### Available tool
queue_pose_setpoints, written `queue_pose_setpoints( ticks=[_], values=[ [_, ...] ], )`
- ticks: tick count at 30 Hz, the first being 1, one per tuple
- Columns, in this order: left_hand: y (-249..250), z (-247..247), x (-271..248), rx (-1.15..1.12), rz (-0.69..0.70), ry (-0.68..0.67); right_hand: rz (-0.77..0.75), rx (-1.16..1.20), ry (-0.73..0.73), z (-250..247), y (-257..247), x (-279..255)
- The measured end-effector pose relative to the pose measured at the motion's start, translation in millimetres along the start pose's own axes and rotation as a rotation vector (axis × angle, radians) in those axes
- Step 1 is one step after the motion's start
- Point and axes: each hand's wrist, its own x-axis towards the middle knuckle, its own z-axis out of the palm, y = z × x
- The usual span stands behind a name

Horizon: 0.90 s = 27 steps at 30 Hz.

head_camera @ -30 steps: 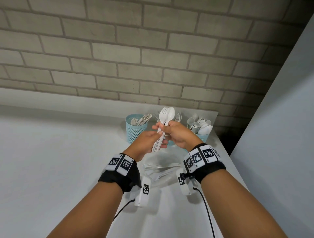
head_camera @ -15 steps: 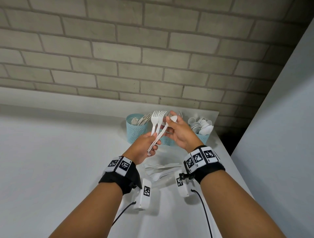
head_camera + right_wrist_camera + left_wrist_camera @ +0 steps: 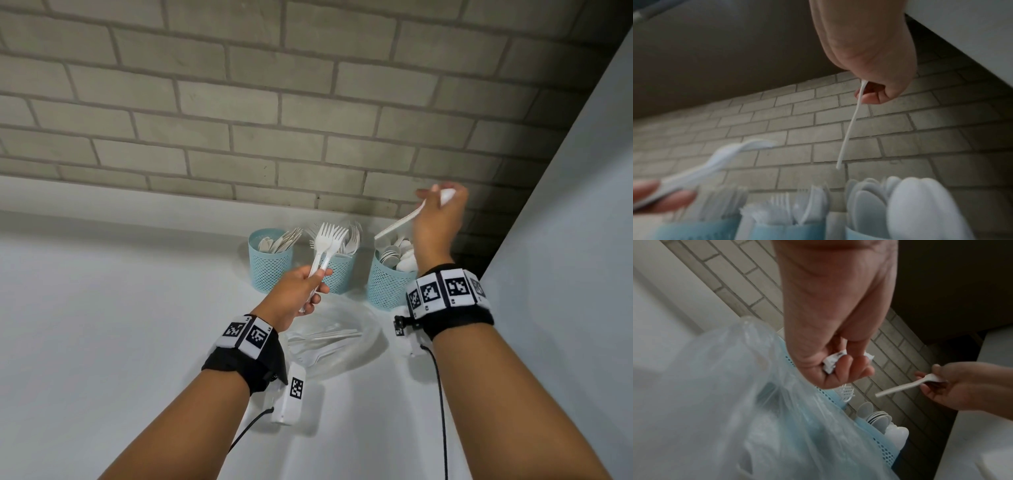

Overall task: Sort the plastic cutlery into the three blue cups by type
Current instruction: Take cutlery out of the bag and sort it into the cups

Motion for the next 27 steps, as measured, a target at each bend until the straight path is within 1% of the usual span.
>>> queue_pose_setpoints(
  ticks=[2,5,8,10,12,15,17,18,19,20,22,23,24,25,27],
  values=[
    [-1,0,0,0.003,0.01,-0.01,-0.076,-0.079,0.009,-6,1,3],
    [-2,-1,0,-0.013,0.022,-0.034,-0.105,-0.267,-0.081,-8,19,5],
    [-2,-1,-1,-0.026,0.027,-0.038,-0.046,-0.513,-0.209,-6,46,8],
    [-2,-2,-1,-0.032,0.024,-0.031,-0.002,-0.744,-0.312,-6,61,7],
    [-2,-5,-1,-0.031,0.017,-0.022,0.007,-0.961,-0.436,-7,70,2],
    [-2,-7,-1,-0.027,-0.002,-0.005,-0.036,-1.189,-0.549,-6,65,0],
    [-2,-7,0,-0.039,-0.018,0.001,-0.005,-1.304,-0.572,-2,53,2],
    [-2,-7,1,-0.057,-0.028,0.0,-0.008,-1.313,-0.563,0,49,3],
    [-2,-7,1,-0.084,-0.041,-0.002,-0.054,-1.27,-0.541,2,44,2],
    [-3,-6,1,-0.123,-0.056,-0.006,-0.136,-1.161,-0.516,4,40,0],
    [-3,-6,2,-0.216,-0.08,-0.024,-0.277,-0.772,-0.51,9,33,-8],
    [-3,-6,2,-0.258,-0.091,-0.035,-0.29,-0.569,-0.535,12,29,-14],
    [-3,-6,1,-0.288,-0.102,-0.048,-0.272,-0.432,-0.58,14,25,-20],
    [-3,-6,1,-0.307,-0.114,-0.063,-0.227,-0.359,-0.645,17,21,-27],
    [-3,-5,0,-0.321,-0.131,-0.09,-0.063,-0.28,-0.805,21,19,-38]
  ],
)
